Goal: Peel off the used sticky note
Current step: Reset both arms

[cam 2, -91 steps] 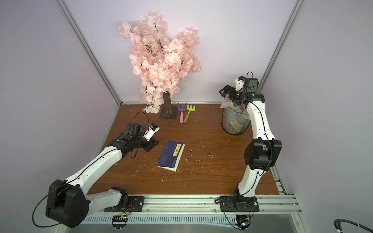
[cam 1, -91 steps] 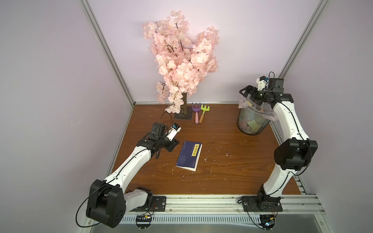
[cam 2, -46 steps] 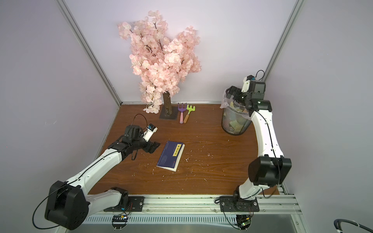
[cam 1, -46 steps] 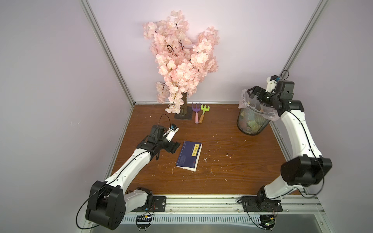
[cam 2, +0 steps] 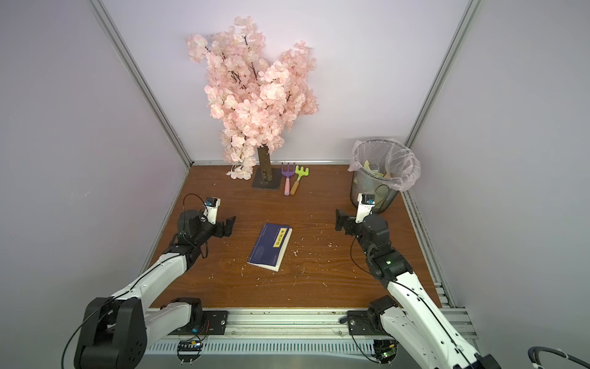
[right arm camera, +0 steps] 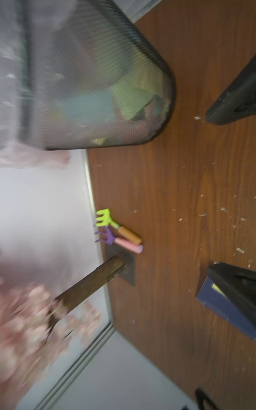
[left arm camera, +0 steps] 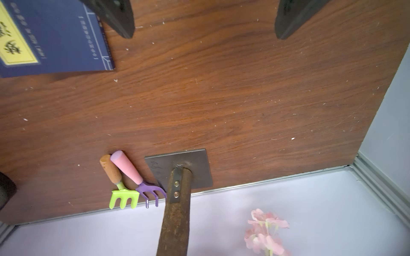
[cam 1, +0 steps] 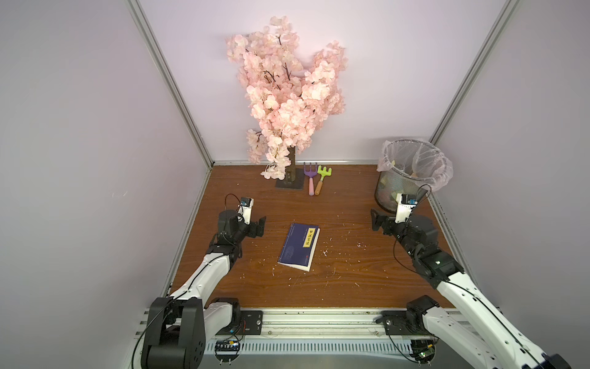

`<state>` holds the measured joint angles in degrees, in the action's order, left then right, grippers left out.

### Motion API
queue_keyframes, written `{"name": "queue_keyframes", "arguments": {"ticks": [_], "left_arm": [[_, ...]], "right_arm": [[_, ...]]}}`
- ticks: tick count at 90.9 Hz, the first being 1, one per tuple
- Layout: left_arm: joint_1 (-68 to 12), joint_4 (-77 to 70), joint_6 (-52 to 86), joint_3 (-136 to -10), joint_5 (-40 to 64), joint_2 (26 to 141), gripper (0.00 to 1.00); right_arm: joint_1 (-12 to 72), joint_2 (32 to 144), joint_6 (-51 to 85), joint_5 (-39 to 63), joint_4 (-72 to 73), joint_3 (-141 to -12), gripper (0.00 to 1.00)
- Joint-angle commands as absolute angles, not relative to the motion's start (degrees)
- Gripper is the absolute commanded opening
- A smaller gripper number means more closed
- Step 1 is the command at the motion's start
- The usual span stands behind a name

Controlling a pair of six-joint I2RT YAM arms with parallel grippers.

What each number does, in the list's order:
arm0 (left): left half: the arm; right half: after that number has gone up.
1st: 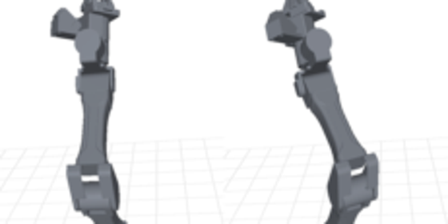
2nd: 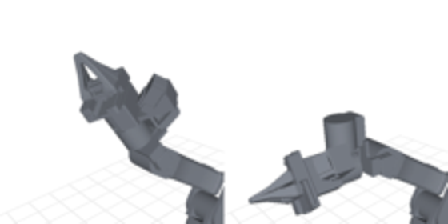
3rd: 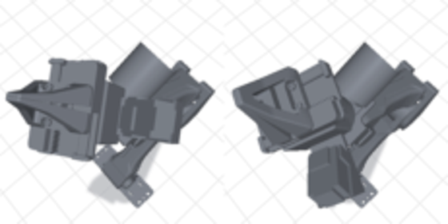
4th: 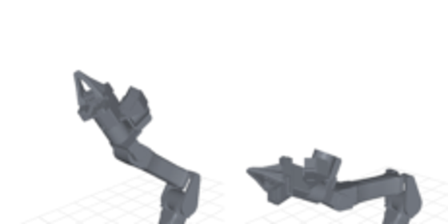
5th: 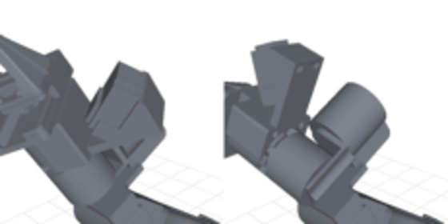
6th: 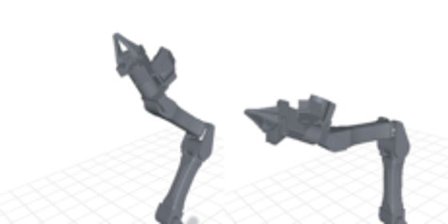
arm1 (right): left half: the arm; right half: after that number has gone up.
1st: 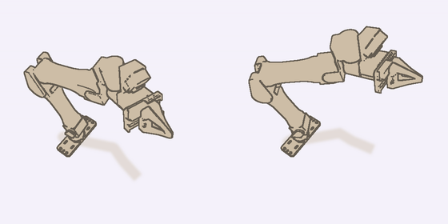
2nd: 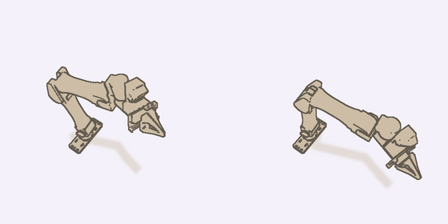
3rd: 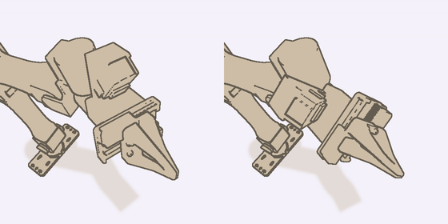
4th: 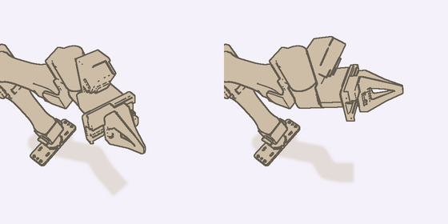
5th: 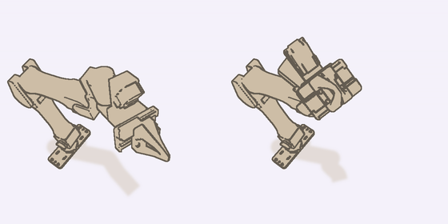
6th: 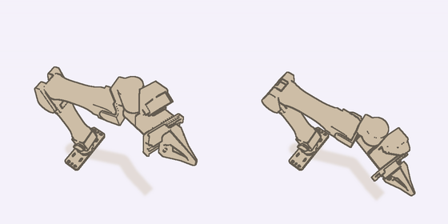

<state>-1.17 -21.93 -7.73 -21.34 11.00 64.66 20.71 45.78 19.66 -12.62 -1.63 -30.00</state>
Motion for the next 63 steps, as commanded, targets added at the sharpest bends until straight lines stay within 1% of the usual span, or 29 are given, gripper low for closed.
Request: {"name": "queue_keyframes", "arguments": {"ticks": [1, 8, 21, 28, 35, 38, 44, 52, 63], "left_arm": [[-0.53, -44.97, -6.67, -15.35, 7.51, 67.21, 0.98], [-0.46, -57.46, -6.13, -11.06, 8.00, 68.94, 0.98], [-0.35, -70.78, -4.15, -6.91, 10.90, 74.51, 0.98], [-0.11, -76.56, -3.57, -6.46, 9.58, 80.83, 0.98], [-0.09, -87.35, -3.00, -5.19, 9.63, 88.16, 0.98], [-0.01, -86.45, -2.84, -5.58, 9.43, 88.98, 0.98], [0.00, -78.94, -3.06, -7.44, 8.61, 86.16, 0.98], [0.00, -78.59, -2.21, -8.52, 7.18, 86.96, 0.98], [0.00, -75.82, -2.11, -10.07, 6.75, 87.04, 0.98]], "right_arm": [[21.22, 45.93, 18.64, -19.81, 9.81, -24.71, 0.99], [21.18, 46.77, 15.14, -21.49, 18.11, -19.64, 0.99], [21.14, 48.73, 8.08, -24.01, 35.32, -12.14, 0.99], [20.68, 51.80, 3.30, -23.16, 44.17, -10.03, 0.99], [18.46, 57.17, 0.30, -22.32, 48.87, -11.08, 0.99], [17.29, 59.67, -0.63, -22.25, 50.38, -11.67, 0.99], [13.82, 63.88, -1.06, -19.90, 53.02, -12.51, 0.99], [8.68, 69.10, 0.04, -15.50, 58.92, -11.65, 0.99], [5.75, 74.98, -1.40, -11.45, 67.86, -9.94, 0.99]]}}
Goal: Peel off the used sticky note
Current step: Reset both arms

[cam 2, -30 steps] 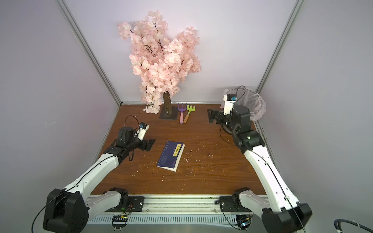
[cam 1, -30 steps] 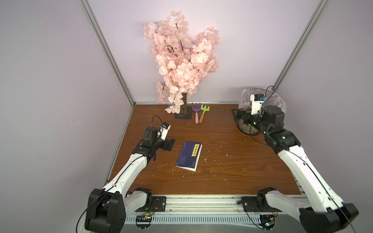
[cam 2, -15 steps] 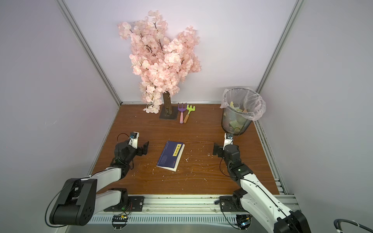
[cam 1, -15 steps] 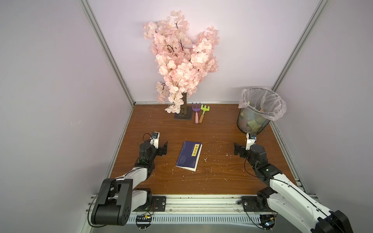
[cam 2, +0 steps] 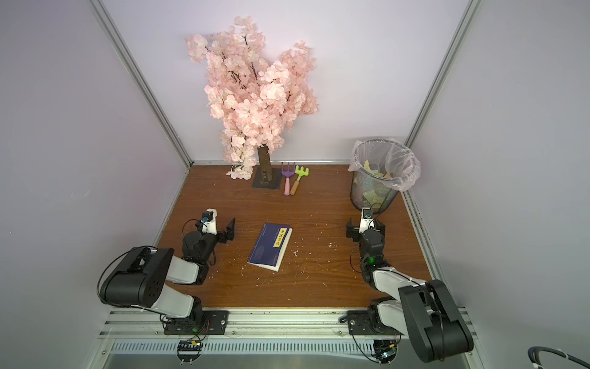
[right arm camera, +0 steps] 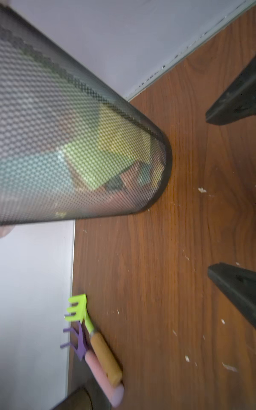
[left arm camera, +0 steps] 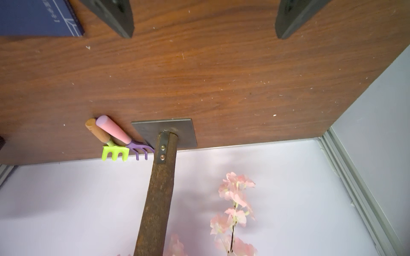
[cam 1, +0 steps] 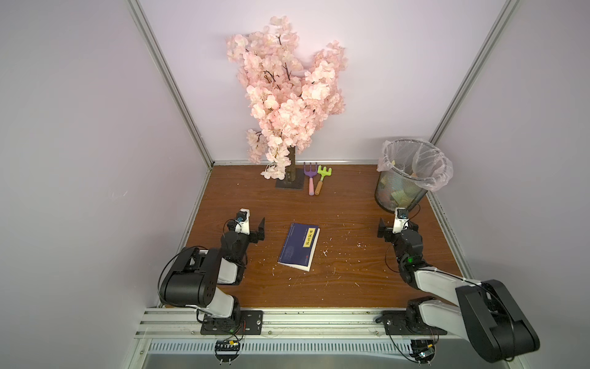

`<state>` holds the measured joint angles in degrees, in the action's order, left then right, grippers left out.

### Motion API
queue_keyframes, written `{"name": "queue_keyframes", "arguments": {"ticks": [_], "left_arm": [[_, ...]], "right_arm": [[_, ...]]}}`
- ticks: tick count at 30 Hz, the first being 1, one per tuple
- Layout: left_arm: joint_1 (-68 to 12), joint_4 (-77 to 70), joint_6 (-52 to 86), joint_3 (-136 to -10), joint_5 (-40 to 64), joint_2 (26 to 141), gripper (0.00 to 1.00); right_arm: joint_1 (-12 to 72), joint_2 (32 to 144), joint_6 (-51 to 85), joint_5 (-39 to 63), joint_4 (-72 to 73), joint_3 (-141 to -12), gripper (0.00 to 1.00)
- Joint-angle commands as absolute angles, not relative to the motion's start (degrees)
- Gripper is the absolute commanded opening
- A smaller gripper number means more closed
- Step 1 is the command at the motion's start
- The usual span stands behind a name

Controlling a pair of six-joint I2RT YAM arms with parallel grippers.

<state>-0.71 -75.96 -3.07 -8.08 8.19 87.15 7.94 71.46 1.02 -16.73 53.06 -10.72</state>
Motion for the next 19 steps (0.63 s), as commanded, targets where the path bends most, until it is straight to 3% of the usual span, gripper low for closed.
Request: {"name": "queue_keyframes", "arguments": {"ticks": [1, 6, 9, 19], "left_arm": [[0.00, -75.48, -2.02, -10.26, 6.58, 87.16, 0.98], [0.00, -73.66, -0.97, -11.23, 3.86, 87.20, 0.98], [0.00, -73.57, -0.90, -11.25, 3.84, 87.18, 0.98], [0.00, -73.56, -0.88, -11.30, 3.84, 87.21, 0.98]], "right_arm": [[5.60, 75.63, -1.49, -11.18, 68.78, -9.76, 0.99], [4.81, 88.55, -2.13, -7.66, 87.65, -6.71, 0.99], [4.50, 86.36, -1.50, -8.54, 75.49, -10.56, 0.99], [4.05, 88.16, -0.80, -8.46, 75.91, -12.15, 0.99]]}}
